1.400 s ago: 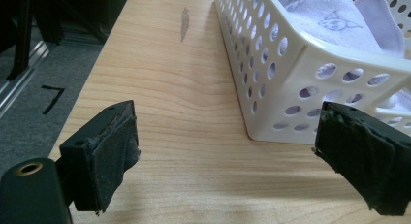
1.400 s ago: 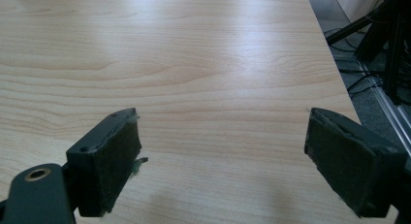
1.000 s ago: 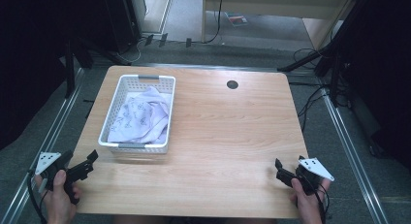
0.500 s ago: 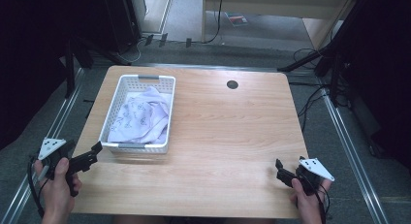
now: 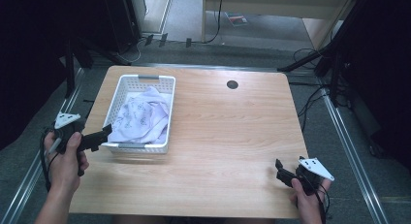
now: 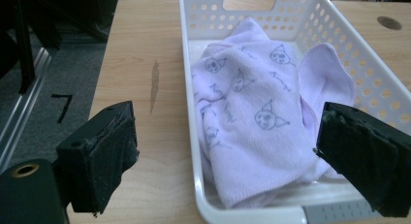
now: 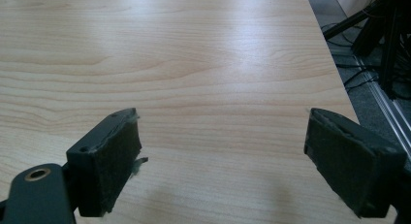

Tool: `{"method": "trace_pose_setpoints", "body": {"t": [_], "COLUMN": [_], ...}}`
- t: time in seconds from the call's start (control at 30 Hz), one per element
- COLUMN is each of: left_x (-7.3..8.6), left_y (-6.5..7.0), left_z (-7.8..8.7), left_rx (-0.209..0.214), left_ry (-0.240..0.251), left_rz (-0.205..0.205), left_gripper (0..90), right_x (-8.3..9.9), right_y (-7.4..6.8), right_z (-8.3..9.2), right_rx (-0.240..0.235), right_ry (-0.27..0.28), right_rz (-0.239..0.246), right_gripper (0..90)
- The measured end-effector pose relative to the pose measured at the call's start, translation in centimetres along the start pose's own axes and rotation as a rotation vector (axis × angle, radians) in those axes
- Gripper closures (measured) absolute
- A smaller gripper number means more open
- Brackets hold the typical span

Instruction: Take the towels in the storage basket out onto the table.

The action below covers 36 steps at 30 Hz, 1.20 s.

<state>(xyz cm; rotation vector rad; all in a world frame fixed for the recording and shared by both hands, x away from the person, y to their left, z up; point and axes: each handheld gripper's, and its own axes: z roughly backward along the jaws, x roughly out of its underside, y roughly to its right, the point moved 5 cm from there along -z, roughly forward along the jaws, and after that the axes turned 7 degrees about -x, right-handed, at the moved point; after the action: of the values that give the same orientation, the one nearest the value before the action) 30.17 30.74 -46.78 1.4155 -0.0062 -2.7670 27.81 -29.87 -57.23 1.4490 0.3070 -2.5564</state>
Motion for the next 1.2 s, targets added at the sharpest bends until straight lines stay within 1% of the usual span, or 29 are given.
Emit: {"method": "trace_pose_setpoints", "body": {"t": [0.1, 0.17, 0.27, 0.37, 0.43, 0.5, 0.6, 0.67, 0.73, 0.8, 0.83, 0.9, 0.97, 1.07, 1.17, 1.2], "left_x": [-1.3, -2.1, -3.1, -3.8, -4.1, -4.4, -4.6, -4.6, -4.3, -3.8, -3.6, -3.2, -2.9, -2.6, -2.1, -1.8], "left_y": [0.8, 1.4, 2.3, 3.4, 4.1, 4.7, 5.3, 5.8, 6.3, 6.6, 6.8, 7.1, 7.6, 8.0, 8.3, 8.4], "left_z": [-0.5, -0.9, -1.5, -2.4, -3.1, -3.9, -5.3, -6.2, -7.2, -8.1, -8.6, -9.4, -10.1, -11.3, -12.5, -12.9], "left_rx": [0.006, 0.005, 0.014, 0.030, 0.035, 0.045, 0.042, 0.037, 0.049, 0.052, 0.048, 0.057, 0.043, 0.023, 0.020, 0.011], "left_ry": [-0.025, -0.051, -0.100, -0.141, -0.166, -0.200, -0.253, -0.290, -0.339, -0.383, -0.398, -0.442, -0.452, -0.474, -0.513, -0.524], "left_rz": [-0.029, -0.056, -0.103, -0.132, -0.145, -0.142, -0.144, -0.144, -0.158, -0.167, -0.165, -0.158, -0.157, -0.166, -0.163, -0.162], "left_gripper": [8.4, 8.4, 8.4, 8.4, 8.3, 8.3, 8.3, 8.3, 7.6, 2.3, 2.1, 2.1, 2.0, 2.1, 2.1, 2.1], "right_x": [0.0, 0.0, 0.0, 0.0, 0.0, 0.0, 0.0, 0.0, 0.0, 0.0, 0.0, 0.0, 0.0, 0.0, 0.0, 0.0], "right_y": [0.0, -0.1, -0.1, -0.1, -0.1, -0.1, -0.1, -0.1, -0.1, -0.1, -0.2, -0.1, -0.2, -0.1, -0.1, -0.2], "right_z": [0.0, 0.0, 0.0, 0.0, 0.0, 0.0, 0.0, 0.0, 0.0, 0.0, 0.0, 0.0, 0.0, 0.0, 0.0, 0.0], "right_rx": [0.000, 0.000, -0.001, -0.001, -0.002, -0.003, -0.004, -0.005, -0.006, -0.007, -0.008, -0.013, -0.015, -0.016, -0.012, -0.010], "right_ry": [-0.001, -0.003, -0.003, -0.003, -0.003, -0.003, -0.003, -0.003, -0.004, -0.004, -0.004, -0.003, -0.004, -0.005, -0.004, -0.004], "right_rz": [0.003, 0.005, 0.007, 0.008, 0.008, 0.007, 0.008, 0.010, 0.013, 0.013, 0.014, 0.019, 0.016, 0.013, 0.014, 0.014], "right_gripper": [13.2, 13.2, 13.3, 13.2, 13.2, 13.3, 13.3, 13.3, 13.3, 13.3, 13.3, 13.3, 13.3, 13.4, 13.4, 13.3]}}
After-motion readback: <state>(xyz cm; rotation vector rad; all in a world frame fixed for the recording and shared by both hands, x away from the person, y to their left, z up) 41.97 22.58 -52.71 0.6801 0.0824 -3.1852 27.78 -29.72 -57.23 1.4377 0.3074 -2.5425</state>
